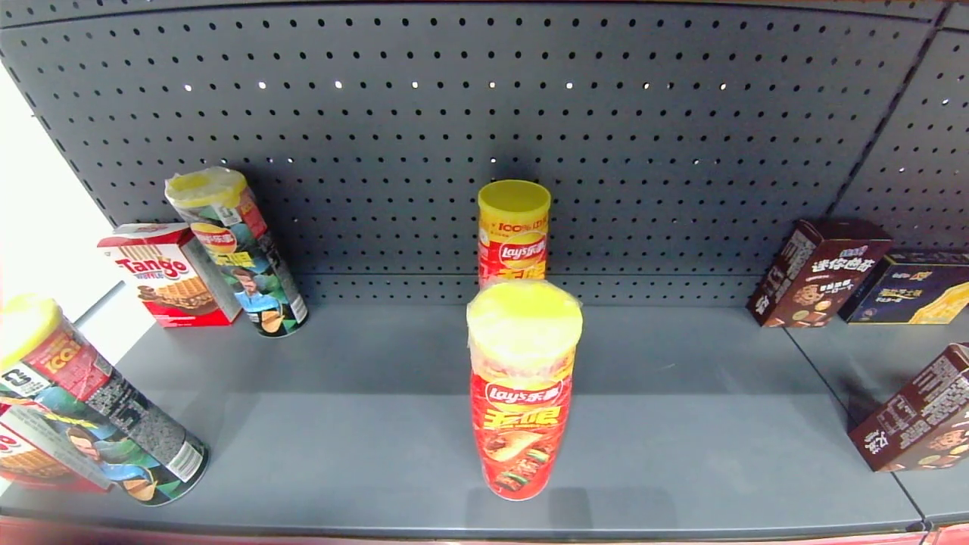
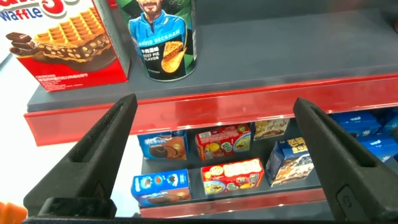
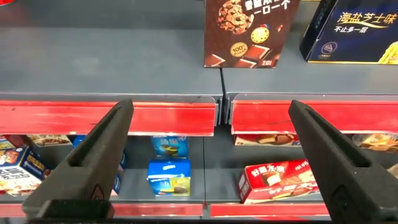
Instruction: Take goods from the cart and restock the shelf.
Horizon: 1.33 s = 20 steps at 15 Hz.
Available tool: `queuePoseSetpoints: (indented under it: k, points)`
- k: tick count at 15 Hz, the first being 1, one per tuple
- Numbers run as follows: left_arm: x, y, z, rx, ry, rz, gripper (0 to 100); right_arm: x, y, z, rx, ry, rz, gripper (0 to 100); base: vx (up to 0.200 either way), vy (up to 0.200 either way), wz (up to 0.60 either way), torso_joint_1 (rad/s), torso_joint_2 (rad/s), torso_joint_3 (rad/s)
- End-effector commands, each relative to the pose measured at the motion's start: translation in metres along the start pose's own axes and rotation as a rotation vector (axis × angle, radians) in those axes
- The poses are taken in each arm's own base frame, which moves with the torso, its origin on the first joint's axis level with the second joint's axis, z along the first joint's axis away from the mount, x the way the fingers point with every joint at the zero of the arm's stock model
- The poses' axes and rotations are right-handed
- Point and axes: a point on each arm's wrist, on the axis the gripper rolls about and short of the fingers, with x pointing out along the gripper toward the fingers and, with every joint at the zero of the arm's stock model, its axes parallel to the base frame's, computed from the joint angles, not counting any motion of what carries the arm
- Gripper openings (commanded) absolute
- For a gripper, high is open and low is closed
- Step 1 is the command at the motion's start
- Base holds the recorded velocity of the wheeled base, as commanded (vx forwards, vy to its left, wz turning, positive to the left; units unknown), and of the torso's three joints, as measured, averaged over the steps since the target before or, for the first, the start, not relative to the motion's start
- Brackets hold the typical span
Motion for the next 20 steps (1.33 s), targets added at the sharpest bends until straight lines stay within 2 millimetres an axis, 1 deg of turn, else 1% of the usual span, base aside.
queuePoseSetpoints:
  k: [1, 3, 16, 18, 20]
  points:
    - [0.0, 0.0, 0.0, 0.0, 0.0, -0.001, 100, 0.0002, 0.0, 0.0001, 0.0, 0.002, 0.0, 100, 0.0, 0.2, 0.0, -0.002, 0.0, 0.007]
    - [0.0, 0.0001, 0.0, -0.02, 0.0, 0.006, 100, 0.0002, 0.0, 0.0001, 0.0, 0.002, 0.0, 100, 0.0, 0.0, 0.0, 0.0, 0.0, 0.0]
    - [0.0, 0.0, 0.0, -0.017, 0.0, 0.002, 100, 0.0002, 0.0, 0.0001, 0.0, 0.002, -0.001, 100, 0.0, 0.0, 0.0, 0.0, 0.0, 0.0]
    - [0.0, 0.0, 0.0002, -0.016, -0.001, 0.0, 100, 0.0002, 0.0, 0.0001, 0.0, 0.002, 0.0, 100, -0.2, 0.0, 0.0, 0.002, 0.0, 0.0]
    - [0.0, 0.0, 0.0, -0.017, 0.0, 0.002, 100, 0.0002, 0.0, 0.0001, 0.0, 0.002, 0.0, 100, 0.0, 0.0, 0.0, 0.0, 0.0, 0.0]
